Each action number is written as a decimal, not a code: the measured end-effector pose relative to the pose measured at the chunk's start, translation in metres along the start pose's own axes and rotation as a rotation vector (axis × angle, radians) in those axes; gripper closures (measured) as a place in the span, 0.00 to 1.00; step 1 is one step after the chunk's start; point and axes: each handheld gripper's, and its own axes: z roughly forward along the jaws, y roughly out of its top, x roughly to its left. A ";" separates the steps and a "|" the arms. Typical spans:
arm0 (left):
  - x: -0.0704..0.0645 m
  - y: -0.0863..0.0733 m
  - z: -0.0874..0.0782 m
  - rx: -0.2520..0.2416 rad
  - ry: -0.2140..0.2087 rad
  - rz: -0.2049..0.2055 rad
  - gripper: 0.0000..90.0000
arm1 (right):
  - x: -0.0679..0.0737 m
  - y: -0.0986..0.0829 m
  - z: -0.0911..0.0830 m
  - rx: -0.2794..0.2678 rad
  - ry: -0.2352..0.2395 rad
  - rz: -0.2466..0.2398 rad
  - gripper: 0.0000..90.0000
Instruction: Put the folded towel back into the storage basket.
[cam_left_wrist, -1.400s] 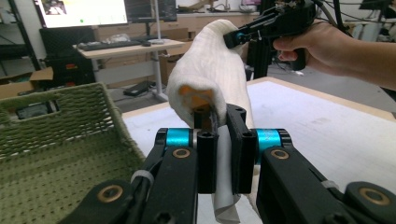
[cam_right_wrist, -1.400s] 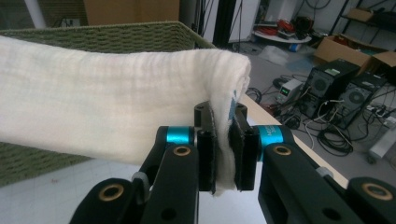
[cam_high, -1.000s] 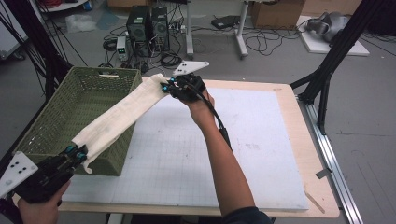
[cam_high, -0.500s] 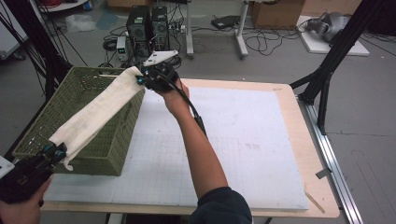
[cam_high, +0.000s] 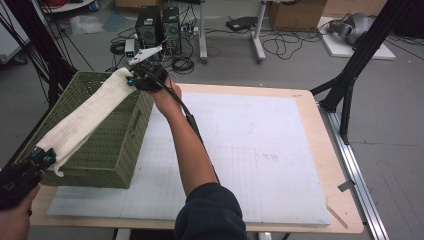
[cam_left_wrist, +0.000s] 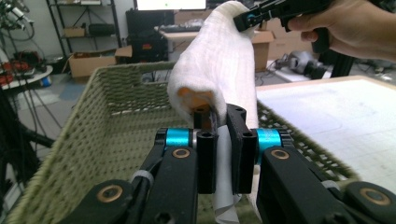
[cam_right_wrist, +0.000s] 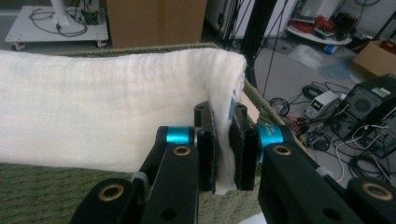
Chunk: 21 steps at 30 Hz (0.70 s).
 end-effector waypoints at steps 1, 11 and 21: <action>0.004 0.000 0.001 0.007 0.006 -0.002 0.92 | 0.000 0.000 0.002 0.003 -0.003 0.001 0.92; 0.023 -0.001 0.005 0.038 0.042 -0.021 0.92 | 0.006 0.005 0.029 0.024 -0.024 0.015 0.92; 0.028 0.002 0.005 0.030 0.156 -0.020 0.40 | 0.006 0.004 0.036 0.049 -0.056 0.060 0.64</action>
